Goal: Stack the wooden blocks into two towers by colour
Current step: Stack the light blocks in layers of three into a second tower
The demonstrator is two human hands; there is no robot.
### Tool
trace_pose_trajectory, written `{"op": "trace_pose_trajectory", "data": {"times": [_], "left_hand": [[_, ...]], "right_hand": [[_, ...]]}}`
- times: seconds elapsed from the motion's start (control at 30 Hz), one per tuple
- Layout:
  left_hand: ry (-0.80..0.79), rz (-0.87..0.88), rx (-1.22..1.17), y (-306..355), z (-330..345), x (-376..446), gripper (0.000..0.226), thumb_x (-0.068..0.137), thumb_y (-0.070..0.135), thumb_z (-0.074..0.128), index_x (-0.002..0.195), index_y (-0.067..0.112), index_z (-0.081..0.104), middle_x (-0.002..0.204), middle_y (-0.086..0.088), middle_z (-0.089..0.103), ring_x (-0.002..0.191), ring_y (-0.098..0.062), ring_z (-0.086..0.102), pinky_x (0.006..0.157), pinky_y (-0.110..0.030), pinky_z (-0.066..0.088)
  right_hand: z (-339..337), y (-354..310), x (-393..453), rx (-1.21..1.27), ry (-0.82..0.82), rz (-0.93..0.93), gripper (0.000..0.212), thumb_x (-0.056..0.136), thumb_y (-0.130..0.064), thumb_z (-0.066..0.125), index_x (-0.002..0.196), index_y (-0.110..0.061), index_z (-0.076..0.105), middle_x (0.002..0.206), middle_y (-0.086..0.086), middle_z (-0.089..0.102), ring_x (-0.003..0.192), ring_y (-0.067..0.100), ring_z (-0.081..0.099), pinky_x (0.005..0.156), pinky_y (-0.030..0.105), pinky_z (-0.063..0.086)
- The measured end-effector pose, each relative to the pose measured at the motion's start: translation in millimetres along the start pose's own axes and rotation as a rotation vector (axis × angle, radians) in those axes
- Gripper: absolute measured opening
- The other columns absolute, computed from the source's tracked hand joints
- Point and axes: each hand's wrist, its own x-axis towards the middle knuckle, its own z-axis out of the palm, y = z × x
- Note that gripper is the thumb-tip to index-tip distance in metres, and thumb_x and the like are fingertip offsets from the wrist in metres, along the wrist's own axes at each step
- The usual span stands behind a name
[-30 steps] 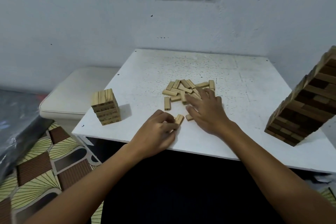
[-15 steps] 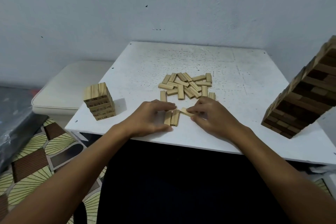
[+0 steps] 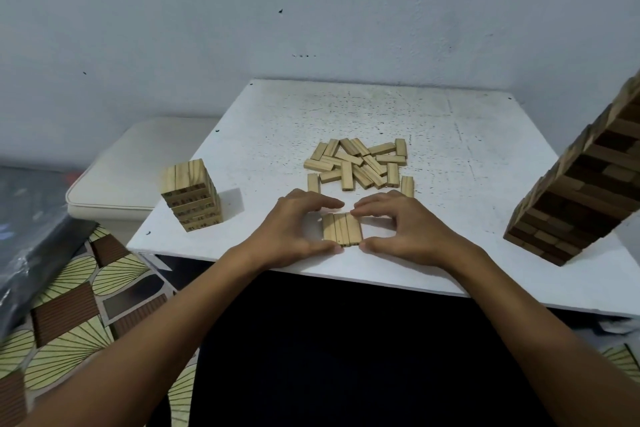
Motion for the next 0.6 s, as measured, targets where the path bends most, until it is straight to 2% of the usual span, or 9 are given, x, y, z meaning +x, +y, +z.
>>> {"op": "trace_pose_trajectory", "data": {"times": [0.07,0.17,0.3,0.37,0.5,0.6], "left_hand": [[0.000,-0.020,0.006,0.8,0.1,-0.8,0.061,0.065,0.039,0.087,0.121,0.027,0.064,0.108,0.023,0.058,0.104,-0.004,0.054,0.090,-0.017,0.041],[0.022,-0.028,-0.020,2.3,1.6,-3.0,0.056,0.068,0.027,0.088,0.119,0.023,0.065,0.103,0.025,0.058,0.100,-0.003,0.056,0.086,-0.008,0.039],[0.045,-0.039,-0.038,4.0,2.2,-4.6,0.054,0.068,0.024,0.087,0.118,0.021,0.067,0.103,0.018,0.061,0.100,0.001,0.054,0.084,-0.003,0.035],[0.048,-0.032,-0.026,4.5,2.0,-4.5,0.053,0.068,0.024,0.088,0.117,0.020,0.068,0.105,0.015,0.062,0.098,0.002,0.054,0.081,-0.002,0.034],[0.076,0.025,-0.028,0.4,3.5,-3.4,0.033,0.066,0.025,0.088,0.095,0.015,0.076,0.105,0.004,0.070,0.094,-0.003,0.060,0.078,-0.009,0.043],[0.107,0.083,0.030,0.2,6.8,-4.7,0.015,0.072,0.026,0.084,0.082,0.016,0.079,0.099,0.006,0.072,0.096,-0.006,0.061,0.086,-0.023,0.047]], "right_hand": [[2.3,-0.2,1.0,-0.004,0.001,0.003,0.045,0.074,-0.028,0.081,0.118,-0.028,0.069,0.120,-0.018,0.060,0.118,0.005,0.045,0.098,0.033,0.042],[5.5,-0.2,1.6,-0.024,0.012,-0.012,0.040,0.075,-0.028,0.080,0.114,-0.026,0.071,0.113,-0.022,0.059,0.114,0.006,0.046,0.094,0.031,0.043],[6.8,2.0,0.8,-0.030,0.036,-0.025,0.038,0.074,-0.030,0.081,0.111,-0.027,0.073,0.109,-0.025,0.058,0.111,0.005,0.047,0.088,0.021,0.039],[6.8,2.0,0.2,-0.028,0.044,-0.028,0.037,0.074,-0.031,0.081,0.110,-0.027,0.073,0.109,-0.024,0.059,0.109,0.005,0.047,0.087,0.023,0.039],[6.2,1.8,-1.2,-0.038,0.034,-0.037,0.037,0.074,-0.033,0.081,0.110,-0.027,0.073,0.111,-0.019,0.060,0.110,0.005,0.045,0.088,0.028,0.040],[4.9,1.3,-0.9,-0.054,0.004,-0.051,0.035,0.077,-0.034,0.079,0.110,-0.027,0.073,0.110,-0.017,0.059,0.111,0.004,0.045,0.089,0.026,0.039]]}}
